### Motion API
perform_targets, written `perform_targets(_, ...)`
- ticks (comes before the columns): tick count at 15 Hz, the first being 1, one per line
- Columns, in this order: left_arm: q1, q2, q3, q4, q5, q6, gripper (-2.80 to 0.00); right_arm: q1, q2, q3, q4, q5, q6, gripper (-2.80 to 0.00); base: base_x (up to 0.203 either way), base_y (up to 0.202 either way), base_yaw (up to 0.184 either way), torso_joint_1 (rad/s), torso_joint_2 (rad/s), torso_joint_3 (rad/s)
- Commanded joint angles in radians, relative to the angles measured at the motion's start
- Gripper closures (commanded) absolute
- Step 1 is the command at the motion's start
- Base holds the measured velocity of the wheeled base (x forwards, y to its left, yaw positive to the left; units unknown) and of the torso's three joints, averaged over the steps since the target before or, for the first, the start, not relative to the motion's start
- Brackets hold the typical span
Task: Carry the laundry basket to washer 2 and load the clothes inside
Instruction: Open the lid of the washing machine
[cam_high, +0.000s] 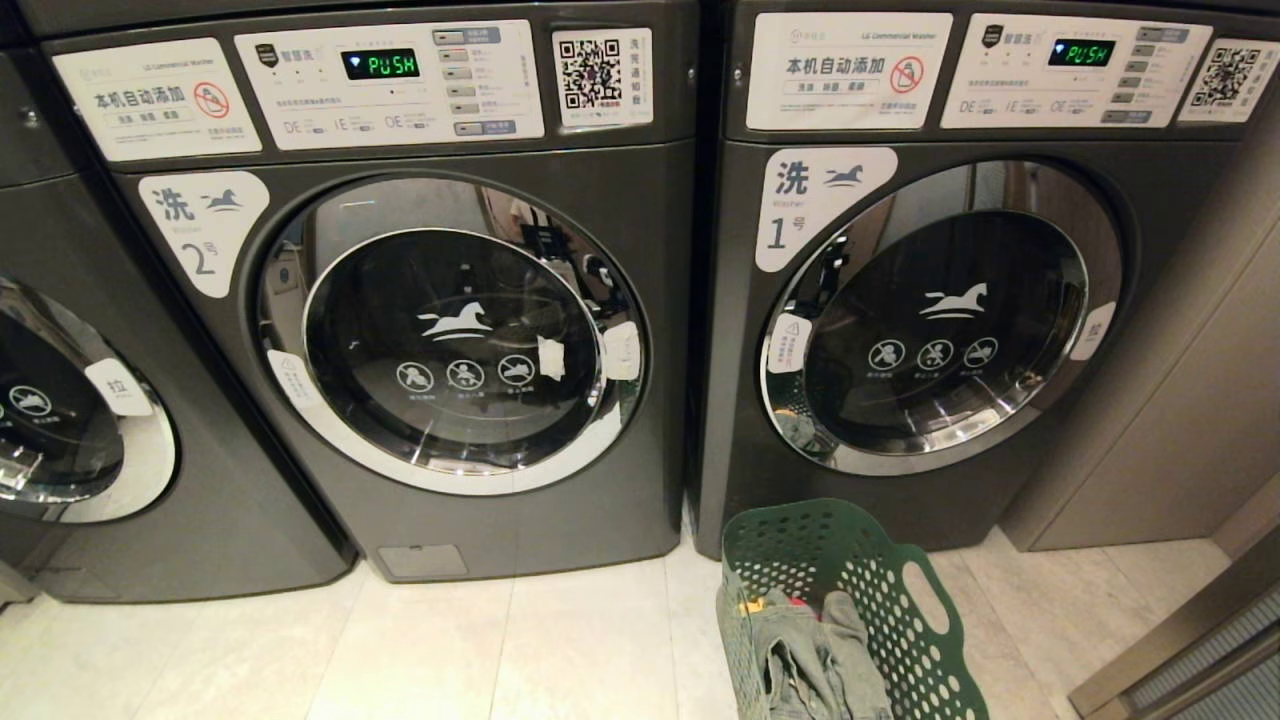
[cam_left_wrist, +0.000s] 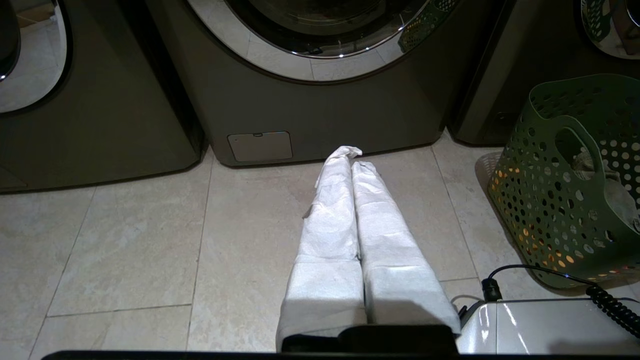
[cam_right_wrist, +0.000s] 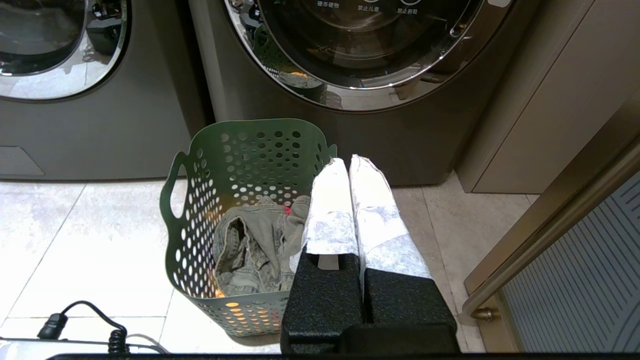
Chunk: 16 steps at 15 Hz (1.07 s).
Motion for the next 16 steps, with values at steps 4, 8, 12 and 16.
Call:
perform_targets(4,0.0,0.002,0.001,0.0,0.0,0.0,0.0,0.0,0.002,0.0,0.0,0.0,-0.001,0.0,0.0,0.0,0.0,0.0,0.0,0.0)
perform_targets(8,0.0,0.002,0.002,0.0,0.0,-0.001,0.0,0.0,0.002,0.0,0.0,0.0,-0.001,0.0,0.0,0.0,0.0,0.0,0.0,0.0)
perform_targets(12,0.0,0.002,0.001,0.0,0.0,0.0,0.0,0.0,0.002,0.0,0.0,0.0,-0.001,0.0,0.0,0.0,0.0,0.0,0.0,0.0)
perform_targets(16,0.0,0.002,0.0,0.0,0.001,-0.001,0.0,0.0,0.002,0.0,0.0,0.0,-0.001,0.0,0.0,-0.157,0.0,0.005,0.0,0.003)
